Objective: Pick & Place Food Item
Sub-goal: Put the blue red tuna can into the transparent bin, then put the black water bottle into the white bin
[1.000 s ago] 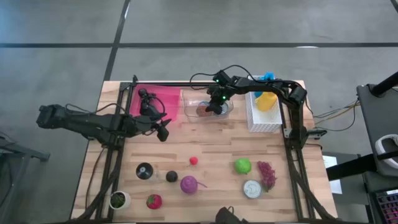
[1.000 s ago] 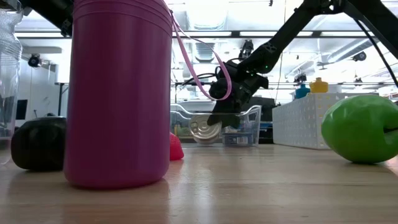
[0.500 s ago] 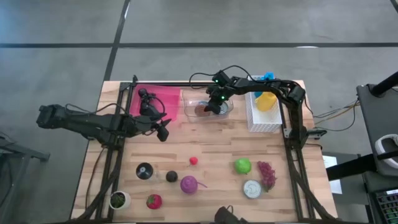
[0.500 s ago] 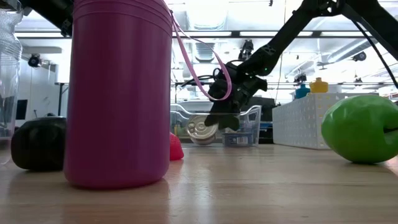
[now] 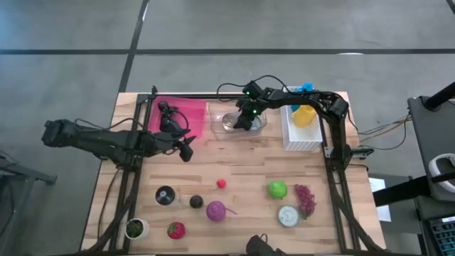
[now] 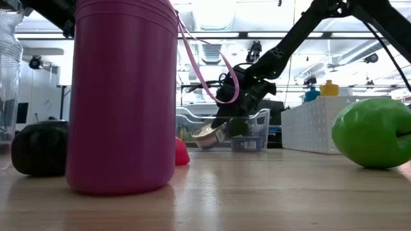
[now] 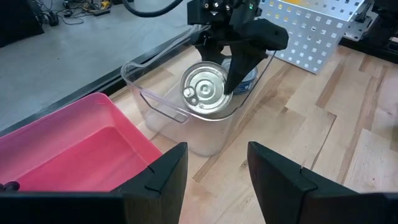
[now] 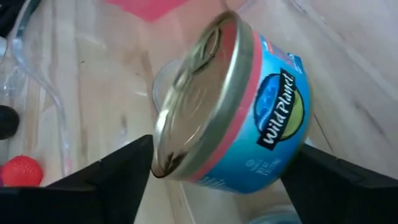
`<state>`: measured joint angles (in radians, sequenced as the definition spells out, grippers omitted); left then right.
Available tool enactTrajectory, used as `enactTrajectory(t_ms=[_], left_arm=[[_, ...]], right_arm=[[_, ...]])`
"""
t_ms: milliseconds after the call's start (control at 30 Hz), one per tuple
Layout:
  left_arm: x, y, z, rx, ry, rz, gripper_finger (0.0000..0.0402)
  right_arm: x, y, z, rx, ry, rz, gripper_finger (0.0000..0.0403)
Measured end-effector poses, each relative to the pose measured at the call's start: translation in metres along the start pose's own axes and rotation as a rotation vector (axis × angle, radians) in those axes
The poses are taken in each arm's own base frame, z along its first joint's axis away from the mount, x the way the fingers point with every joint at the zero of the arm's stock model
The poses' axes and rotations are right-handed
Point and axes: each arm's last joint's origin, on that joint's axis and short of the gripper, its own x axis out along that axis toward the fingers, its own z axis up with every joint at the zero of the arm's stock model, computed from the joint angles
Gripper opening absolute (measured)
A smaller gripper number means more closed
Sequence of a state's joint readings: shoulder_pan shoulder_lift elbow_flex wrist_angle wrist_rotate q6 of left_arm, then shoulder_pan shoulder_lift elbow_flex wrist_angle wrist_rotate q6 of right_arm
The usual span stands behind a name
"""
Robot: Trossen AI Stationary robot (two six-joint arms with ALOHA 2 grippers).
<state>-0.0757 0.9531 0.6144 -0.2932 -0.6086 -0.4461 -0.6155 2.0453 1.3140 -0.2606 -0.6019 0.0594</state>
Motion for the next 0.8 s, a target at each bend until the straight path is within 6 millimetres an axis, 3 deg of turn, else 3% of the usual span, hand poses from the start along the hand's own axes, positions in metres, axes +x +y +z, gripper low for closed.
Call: enactTrajectory(t_ms=[200, 533, 667, 800], left_arm=[[0.000, 0.000, 0.000, 0.000, 0.000, 0.000, 0.0173], [0.000, 0.000, 0.000, 0.000, 0.000, 0.000, 0.0170], [0.000, 0.000, 0.000, 0.000, 0.000, 0.000, 0.0172], [0.000, 0.000, 0.000, 0.000, 0.000, 0.000, 0.0175]], right_arm=[[-0.004, 0.001, 0.005, 0.035, -0.009, -0.002, 0.0352], [-0.024, 0.008, 0.015, 0.067, 0.021, -0.016, 0.0340], [-0.041, 0.019, 0.021, 0.036, -0.015, -0.094, 0.0336], [-0.065, 0.045, 0.026, -0.026, -0.049, -0.247, 0.0333]])
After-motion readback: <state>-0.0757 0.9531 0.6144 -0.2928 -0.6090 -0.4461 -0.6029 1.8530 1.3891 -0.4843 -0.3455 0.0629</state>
